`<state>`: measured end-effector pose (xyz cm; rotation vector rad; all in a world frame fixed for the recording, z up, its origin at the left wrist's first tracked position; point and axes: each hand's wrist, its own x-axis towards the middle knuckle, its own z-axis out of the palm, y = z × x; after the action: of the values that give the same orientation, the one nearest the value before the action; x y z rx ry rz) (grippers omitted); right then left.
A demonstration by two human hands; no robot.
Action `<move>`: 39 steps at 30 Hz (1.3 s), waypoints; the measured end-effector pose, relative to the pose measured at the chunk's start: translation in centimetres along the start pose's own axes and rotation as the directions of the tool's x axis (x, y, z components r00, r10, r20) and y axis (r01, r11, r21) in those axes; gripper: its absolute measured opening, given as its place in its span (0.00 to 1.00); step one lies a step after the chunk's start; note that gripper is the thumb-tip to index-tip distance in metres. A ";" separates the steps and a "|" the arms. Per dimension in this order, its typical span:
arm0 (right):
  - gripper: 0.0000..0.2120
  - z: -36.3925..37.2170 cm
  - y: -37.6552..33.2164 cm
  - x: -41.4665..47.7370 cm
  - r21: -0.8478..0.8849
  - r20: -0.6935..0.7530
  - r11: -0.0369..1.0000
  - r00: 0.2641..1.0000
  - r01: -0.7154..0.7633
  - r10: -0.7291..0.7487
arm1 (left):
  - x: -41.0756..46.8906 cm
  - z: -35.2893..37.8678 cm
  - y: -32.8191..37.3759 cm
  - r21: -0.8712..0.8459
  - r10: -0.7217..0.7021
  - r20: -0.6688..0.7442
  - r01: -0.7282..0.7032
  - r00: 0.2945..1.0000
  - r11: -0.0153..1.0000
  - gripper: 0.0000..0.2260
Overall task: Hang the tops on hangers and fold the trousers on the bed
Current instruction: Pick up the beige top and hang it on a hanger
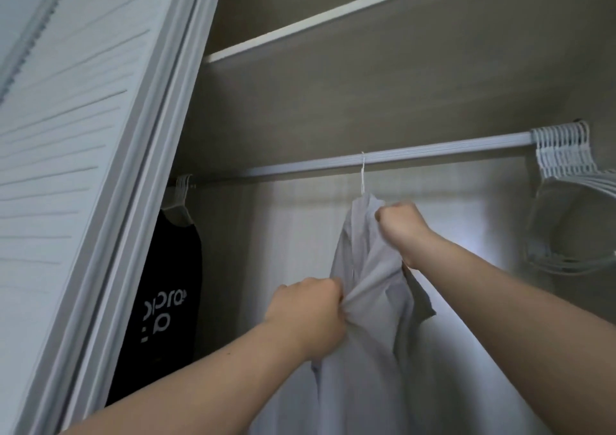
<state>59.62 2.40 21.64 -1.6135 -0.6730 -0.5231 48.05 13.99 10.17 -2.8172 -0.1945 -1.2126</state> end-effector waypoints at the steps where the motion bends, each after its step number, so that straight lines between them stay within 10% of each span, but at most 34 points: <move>1: 0.15 0.1 0.2 -0.3 -0.029 0.012 0.999 0.999 0.031 -0.030 | -0.2 0.1 -0.4 0.017 -0.002 0.000 0.002 1.000 1.000 0.04; 12: 0.11 1.8 -1.9 -6.6 -0.639 0.242 0.677 0.930 0.366 -0.275 | -4.0 -1.5 -6.7 0.164 -0.044 -0.020 0.047 0.999 0.985 0.05; 26: 0.05 12.5 -1.5 -4.3 -0.041 0.370 0.923 0.864 0.383 -0.342 | -6.0 -6.3 -12.2 0.416 -0.238 -0.064 0.243 0.969 0.877 0.03; 39: 0.08 25.0 0.4 0.8 0.141 0.422 0.896 0.793 0.421 -0.439 | -3.9 -4.8 -14.0 0.847 -0.170 0.024 0.071 0.985 0.527 0.06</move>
<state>59.47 27.18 18.15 -1.5532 -1.4153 -0.4618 39.94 26.98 10.77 -1.9834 -0.7697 -0.6671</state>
